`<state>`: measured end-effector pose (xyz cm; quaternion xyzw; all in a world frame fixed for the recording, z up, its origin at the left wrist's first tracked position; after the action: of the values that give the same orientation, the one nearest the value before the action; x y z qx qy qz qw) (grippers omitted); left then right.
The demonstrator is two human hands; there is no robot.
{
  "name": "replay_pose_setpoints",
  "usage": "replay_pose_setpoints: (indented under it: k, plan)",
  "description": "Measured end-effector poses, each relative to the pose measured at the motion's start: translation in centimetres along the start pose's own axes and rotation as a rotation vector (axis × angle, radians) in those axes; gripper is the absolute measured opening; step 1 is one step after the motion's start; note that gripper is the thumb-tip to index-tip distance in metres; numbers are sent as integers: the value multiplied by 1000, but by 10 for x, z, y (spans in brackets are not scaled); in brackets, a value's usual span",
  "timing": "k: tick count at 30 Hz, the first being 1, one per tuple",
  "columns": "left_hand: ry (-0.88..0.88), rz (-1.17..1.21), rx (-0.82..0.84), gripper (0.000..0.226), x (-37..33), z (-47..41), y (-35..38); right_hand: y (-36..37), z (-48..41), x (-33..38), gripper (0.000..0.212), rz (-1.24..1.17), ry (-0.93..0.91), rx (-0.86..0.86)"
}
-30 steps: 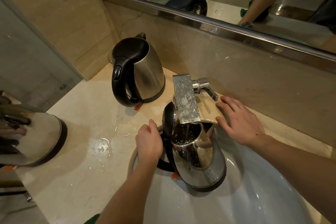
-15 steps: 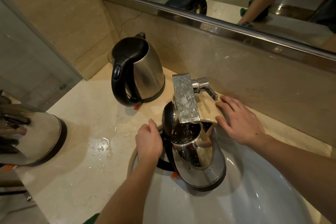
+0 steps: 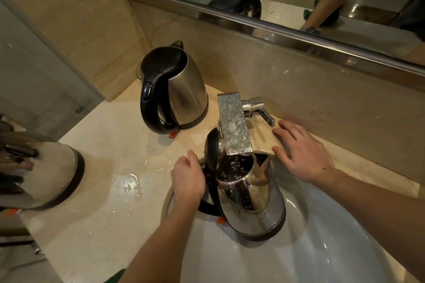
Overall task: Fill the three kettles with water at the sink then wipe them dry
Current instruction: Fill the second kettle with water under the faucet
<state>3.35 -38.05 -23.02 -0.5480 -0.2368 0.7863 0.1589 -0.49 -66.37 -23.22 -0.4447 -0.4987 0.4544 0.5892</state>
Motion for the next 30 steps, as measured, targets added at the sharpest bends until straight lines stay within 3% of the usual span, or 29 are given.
replay_pose_setpoints:
  k: [30]
  plan:
    - [4,-2,-10,48,-1,1,-1,-1,2,1,53,-4,-4,6]
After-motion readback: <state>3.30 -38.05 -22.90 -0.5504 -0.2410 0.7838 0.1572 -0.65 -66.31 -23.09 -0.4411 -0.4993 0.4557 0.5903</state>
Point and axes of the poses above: each hand's wrist, its own z-axis away from the middle knuckle, its own y-axis out of the palm, x = y × z, the point moved 6 cm from there along -z, towards the middle knuckle, and after that the axes turned 2 degrees about x, right-handed, at the moved point
